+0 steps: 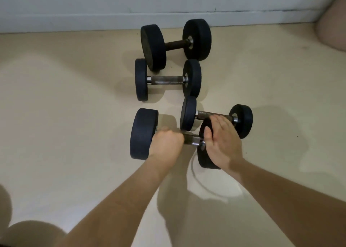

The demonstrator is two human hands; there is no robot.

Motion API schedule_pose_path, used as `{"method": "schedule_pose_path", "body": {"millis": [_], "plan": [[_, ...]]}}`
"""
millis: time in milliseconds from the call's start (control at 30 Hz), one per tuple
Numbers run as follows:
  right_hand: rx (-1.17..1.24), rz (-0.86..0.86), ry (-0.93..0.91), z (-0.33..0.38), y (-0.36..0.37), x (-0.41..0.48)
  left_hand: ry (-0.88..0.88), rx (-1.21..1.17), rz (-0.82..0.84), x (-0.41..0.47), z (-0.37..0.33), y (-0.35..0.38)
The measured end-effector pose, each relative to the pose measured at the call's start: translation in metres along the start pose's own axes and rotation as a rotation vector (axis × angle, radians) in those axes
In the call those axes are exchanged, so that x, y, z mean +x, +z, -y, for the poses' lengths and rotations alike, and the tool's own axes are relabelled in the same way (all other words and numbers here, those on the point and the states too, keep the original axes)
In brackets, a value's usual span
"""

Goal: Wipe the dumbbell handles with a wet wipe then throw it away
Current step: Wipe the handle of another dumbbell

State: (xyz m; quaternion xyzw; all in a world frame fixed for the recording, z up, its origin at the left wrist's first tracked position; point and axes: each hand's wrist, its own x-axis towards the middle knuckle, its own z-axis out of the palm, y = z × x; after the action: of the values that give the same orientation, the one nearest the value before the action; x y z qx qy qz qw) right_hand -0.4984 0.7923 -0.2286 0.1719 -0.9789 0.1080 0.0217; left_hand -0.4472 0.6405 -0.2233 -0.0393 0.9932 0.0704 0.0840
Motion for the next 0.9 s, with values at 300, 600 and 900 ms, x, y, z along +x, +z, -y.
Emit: {"method": "schedule_pose_path", "body": {"millis": [300,600,900], "plan": [[-0.033,0.373,-0.080,-0.009,-0.039,0.006,-0.030,-0.519,0.111,0.023,-0.033,0.030],[0.069,0.321,-0.325,-0.039,-0.023,0.030,-0.168,-0.281,-0.269,0.027,-0.030,0.029],[0.126,0.419,-0.627,-0.072,-0.039,0.008,-0.147,-0.302,-0.105,0.016,-0.068,0.022]]}}
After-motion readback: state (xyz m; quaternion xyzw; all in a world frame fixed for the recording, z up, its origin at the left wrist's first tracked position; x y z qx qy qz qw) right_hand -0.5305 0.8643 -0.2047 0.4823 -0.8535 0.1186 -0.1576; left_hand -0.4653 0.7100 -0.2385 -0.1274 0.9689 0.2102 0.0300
